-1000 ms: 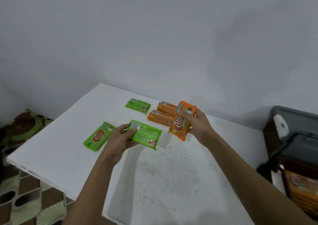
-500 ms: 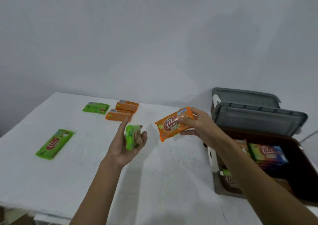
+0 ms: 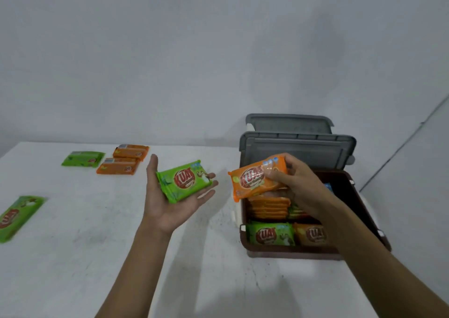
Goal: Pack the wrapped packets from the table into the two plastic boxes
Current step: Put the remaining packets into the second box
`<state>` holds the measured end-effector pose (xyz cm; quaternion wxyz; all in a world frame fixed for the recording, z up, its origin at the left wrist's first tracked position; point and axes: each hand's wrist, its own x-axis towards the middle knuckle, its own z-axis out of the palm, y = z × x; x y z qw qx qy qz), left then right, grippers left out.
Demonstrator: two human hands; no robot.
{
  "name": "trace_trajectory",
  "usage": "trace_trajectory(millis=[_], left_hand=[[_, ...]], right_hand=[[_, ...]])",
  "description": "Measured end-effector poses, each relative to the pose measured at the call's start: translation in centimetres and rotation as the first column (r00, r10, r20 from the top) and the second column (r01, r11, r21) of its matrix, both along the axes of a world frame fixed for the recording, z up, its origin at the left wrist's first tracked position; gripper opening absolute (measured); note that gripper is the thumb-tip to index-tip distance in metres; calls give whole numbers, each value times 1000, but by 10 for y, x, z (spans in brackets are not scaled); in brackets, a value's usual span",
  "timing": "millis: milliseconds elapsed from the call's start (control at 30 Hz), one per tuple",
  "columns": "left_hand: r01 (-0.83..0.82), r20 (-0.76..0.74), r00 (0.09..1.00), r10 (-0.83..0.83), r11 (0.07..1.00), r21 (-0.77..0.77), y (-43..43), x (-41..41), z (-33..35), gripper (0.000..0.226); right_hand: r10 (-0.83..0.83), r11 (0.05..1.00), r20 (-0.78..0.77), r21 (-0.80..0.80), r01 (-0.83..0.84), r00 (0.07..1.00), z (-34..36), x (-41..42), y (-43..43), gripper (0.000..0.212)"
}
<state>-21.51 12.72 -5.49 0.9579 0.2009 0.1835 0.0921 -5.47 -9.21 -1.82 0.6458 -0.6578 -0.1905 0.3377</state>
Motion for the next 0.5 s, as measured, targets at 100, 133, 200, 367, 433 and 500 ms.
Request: trace_trajectory(millis=[100, 133, 200, 367, 433, 500], left_hand=[[-15, 52, 999, 15, 1000, -4, -20, 11, 6, 103], [-17, 66, 998, 17, 1000, 2, -27, 15, 7, 104], [-20, 92, 996, 20, 1000, 3, -41, 21, 9, 106], [-11, 81, 997, 9, 1000, 24, -70, 33, 10, 99], [-14, 68, 998, 10, 999, 53, -78, 40, 8, 96], [-14, 48, 999, 9, 994, 110, -85, 46, 6, 89]], right_hand=[[-19, 999, 4, -30, 20, 1000, -1, 7, -24, 37], [-25, 999, 5, -40, 25, 1000, -1, 10, -32, 38], [-34, 997, 6, -68, 34, 999, -3, 15, -47, 41], [-37, 981, 50, -190, 46, 998, -12, 26, -81, 41], [-29, 967, 88, -250, 50, 996, -16, 30, -93, 40], [-11, 953, 98, -300, 40, 995, -19, 37, -103, 39]])
